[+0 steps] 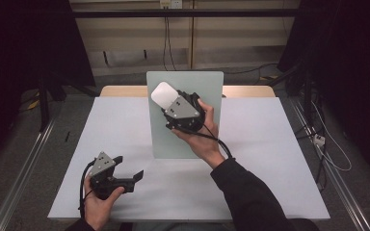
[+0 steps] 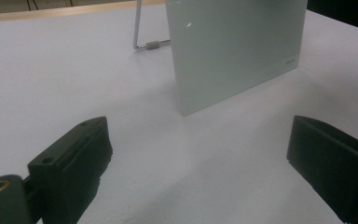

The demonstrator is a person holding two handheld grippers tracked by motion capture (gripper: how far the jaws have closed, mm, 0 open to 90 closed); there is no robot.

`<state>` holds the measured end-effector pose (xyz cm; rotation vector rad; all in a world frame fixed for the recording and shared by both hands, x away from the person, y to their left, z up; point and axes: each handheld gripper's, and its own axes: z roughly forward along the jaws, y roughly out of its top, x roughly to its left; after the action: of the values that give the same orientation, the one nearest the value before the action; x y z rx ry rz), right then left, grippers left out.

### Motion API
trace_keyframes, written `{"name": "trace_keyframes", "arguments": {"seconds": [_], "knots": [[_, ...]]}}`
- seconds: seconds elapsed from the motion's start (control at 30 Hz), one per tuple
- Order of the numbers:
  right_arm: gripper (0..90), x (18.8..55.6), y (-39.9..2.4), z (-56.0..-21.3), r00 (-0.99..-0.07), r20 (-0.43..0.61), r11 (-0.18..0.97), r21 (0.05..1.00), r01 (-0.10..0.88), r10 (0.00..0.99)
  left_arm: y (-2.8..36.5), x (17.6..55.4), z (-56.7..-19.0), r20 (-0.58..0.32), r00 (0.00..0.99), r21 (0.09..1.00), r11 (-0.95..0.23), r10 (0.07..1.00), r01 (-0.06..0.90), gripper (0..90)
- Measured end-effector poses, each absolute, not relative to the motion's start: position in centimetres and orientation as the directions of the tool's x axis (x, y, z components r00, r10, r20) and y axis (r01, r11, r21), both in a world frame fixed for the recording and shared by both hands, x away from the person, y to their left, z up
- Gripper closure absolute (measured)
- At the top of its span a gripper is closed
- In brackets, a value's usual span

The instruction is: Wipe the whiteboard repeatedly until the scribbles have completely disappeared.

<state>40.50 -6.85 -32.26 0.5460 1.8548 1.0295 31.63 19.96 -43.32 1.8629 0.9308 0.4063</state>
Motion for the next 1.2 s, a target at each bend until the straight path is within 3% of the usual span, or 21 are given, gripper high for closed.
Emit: {"name": "trace_keyframes", "arguments": {"seconds": [0.17, 0.4, 0.57, 0.87, 1.2], "knots": [[31.4, 41.0, -6.9, -31.1, -0.459, -0.500, 0.541, 0.840, -0.050, 0.734, 20.0, 31.6, -43.3, -0.118, 0.652, 0.877, -0.229, 0.749, 0.422, 6.1], [31.5, 40.8, -5.4, -32.2, -0.511, -0.510, 0.567, 0.822, -0.053, 0.692, 20.0, 31.6, -43.3, -0.119, 0.651, 0.875, -0.231, 0.750, 0.426, 6.1], [31.4, 40.6, -5.3, -32.3, -0.500, -0.508, 0.560, 0.827, -0.055, 0.701, 20.0, 31.6, -43.3, -0.118, 0.651, 0.875, -0.232, 0.750, 0.425, 6.1], [31.4, 40.5, -8.4, -31.5, -0.439, -0.488, 0.528, 0.848, -0.035, 0.754, 20.0, 31.5, -43.2, -0.114, 0.650, 0.879, -0.229, 0.752, 0.418, 6.1], [31.5, 39.5, -10.6, -31.6, -0.472, -0.431, 0.473, 0.880, -0.032, 0.769, 20.0, 31.7, -43.4, -0.130, 0.644, 0.877, -0.215, 0.754, 0.429, 6.1]]}}
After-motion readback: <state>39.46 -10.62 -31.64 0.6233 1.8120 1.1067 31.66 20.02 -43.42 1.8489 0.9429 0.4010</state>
